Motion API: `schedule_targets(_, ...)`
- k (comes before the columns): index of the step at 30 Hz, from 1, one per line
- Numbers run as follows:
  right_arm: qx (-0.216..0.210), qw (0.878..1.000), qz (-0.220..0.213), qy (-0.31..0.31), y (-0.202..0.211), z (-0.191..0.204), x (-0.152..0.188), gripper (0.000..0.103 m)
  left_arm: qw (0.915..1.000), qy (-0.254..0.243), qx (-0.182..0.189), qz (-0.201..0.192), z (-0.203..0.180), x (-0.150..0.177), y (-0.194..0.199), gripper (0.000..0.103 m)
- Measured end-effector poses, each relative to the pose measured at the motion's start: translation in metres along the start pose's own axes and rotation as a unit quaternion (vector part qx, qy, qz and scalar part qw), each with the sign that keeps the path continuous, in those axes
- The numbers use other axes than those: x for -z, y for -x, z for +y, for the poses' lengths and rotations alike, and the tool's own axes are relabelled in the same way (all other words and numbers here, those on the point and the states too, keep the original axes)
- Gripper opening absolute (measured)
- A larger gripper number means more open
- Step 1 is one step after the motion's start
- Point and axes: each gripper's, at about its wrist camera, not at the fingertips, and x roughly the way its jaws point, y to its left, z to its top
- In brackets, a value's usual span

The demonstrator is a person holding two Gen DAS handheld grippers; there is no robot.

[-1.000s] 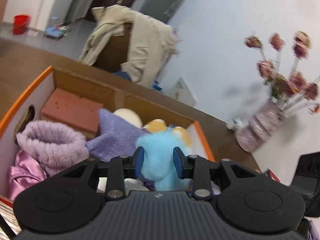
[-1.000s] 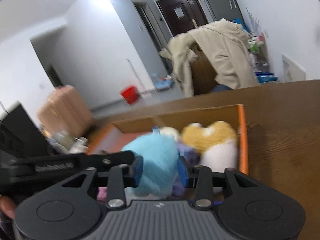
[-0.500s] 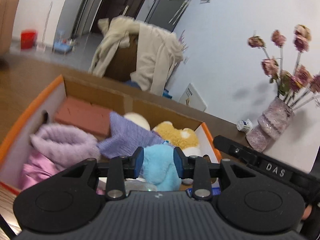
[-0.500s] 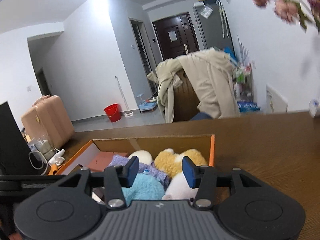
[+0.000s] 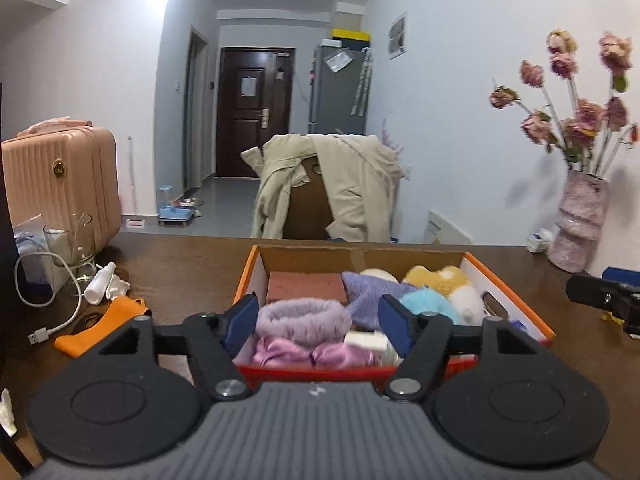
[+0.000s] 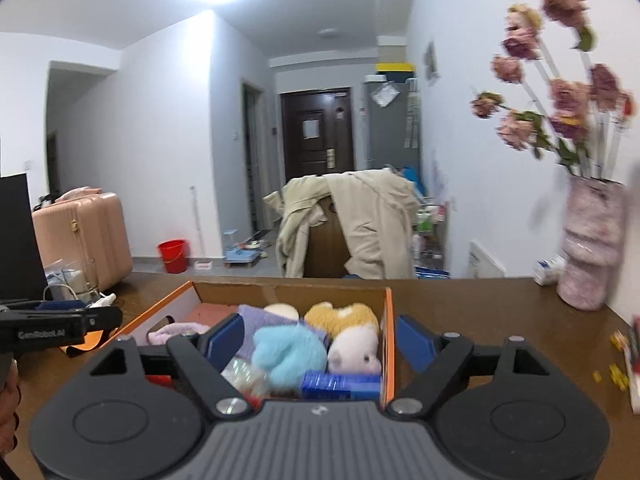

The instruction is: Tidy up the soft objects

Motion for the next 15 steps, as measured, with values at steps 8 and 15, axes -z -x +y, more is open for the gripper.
schedule_targets(8,0.073,0.997,0.001,-0.013,0.080,0.045,0.056,0.083,0.9992,-0.010,0.033,-0.021,0.042,0.051,0.072,0.078)
schedule_targets(15,0.055,0.998,0.014,-0.025,0.114,0.078,0.108,0.083,0.9996,-0.014,0.025,-0.004,0.051,0.112,0.123,0.082)
